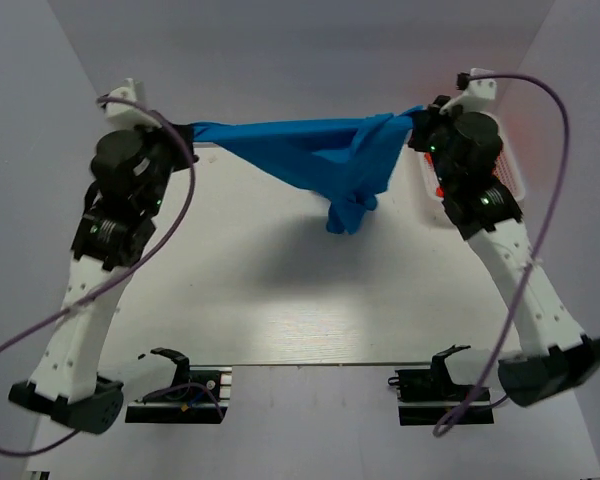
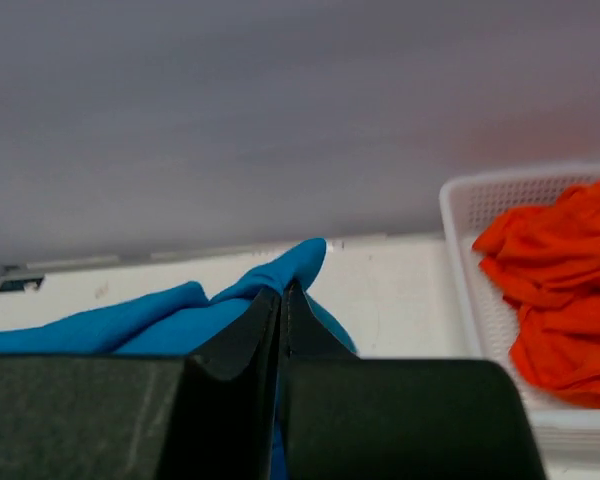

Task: Fold and stack the t-shirts
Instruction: Flatten out the tshirt

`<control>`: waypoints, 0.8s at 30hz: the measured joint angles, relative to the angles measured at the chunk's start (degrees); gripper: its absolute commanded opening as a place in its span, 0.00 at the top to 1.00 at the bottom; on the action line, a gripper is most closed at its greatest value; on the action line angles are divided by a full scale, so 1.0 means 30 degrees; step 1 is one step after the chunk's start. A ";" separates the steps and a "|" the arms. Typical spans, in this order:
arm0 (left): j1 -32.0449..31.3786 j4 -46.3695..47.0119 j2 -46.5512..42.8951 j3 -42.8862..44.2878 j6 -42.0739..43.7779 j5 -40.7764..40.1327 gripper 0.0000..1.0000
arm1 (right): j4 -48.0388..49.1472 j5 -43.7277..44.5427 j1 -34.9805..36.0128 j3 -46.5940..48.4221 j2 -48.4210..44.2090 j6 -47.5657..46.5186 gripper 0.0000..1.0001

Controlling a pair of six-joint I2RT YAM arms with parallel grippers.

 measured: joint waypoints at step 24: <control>-0.0255 -0.0393 -0.7096 0.0124 -0.1501 -0.0095 1.00 | -0.0656 -0.8408 0.0204 -0.0561 -0.9945 0.0175 1.00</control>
